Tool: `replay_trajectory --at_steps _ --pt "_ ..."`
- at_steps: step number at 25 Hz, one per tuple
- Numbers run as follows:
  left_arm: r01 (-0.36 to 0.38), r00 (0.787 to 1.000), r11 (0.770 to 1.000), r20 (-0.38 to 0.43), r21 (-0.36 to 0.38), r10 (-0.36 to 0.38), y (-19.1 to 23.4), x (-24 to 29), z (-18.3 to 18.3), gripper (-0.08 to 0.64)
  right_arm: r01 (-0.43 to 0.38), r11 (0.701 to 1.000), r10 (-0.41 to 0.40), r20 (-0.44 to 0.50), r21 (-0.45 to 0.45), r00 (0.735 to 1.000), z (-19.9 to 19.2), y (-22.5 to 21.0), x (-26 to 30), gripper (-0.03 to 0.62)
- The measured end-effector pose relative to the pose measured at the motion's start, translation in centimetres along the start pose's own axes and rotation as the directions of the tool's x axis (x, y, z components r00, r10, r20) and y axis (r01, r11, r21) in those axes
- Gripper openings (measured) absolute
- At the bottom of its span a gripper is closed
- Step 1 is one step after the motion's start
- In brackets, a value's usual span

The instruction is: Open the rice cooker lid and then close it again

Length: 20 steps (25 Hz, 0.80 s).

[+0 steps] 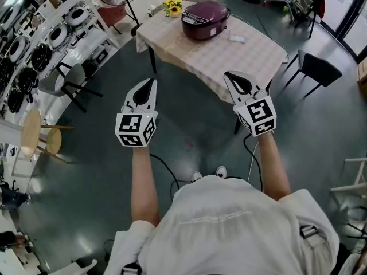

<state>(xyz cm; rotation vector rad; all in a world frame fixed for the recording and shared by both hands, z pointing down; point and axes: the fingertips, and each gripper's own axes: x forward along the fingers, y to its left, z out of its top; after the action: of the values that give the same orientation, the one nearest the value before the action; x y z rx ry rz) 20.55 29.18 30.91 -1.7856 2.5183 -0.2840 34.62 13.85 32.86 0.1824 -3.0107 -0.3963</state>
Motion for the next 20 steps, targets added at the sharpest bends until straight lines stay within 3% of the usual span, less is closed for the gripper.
replay_trajectory --at_steps 5,13,20 --pt "0.029 1.0 0.999 -0.002 0.045 -0.029 -1.6 -0.3 0.0 0.013 -0.002 1.0 0.002 0.012 0.018 1.0 0.1 -0.3 -0.7 0.025" --pt "-0.015 0.999 0.995 -0.035 0.098 0.018 -1.7 -0.6 -1.0 0.012 -0.011 0.998 0.009 0.041 0.062 0.999 -0.3 0.2 -1.1 0.025" --pt "0.017 0.999 0.998 -0.039 0.063 -0.015 -2.3 -1.2 -1.5 0.012 -0.06 0.988 0.056 0.031 0.145 0.998 -0.7 0.9 -1.0 0.025"
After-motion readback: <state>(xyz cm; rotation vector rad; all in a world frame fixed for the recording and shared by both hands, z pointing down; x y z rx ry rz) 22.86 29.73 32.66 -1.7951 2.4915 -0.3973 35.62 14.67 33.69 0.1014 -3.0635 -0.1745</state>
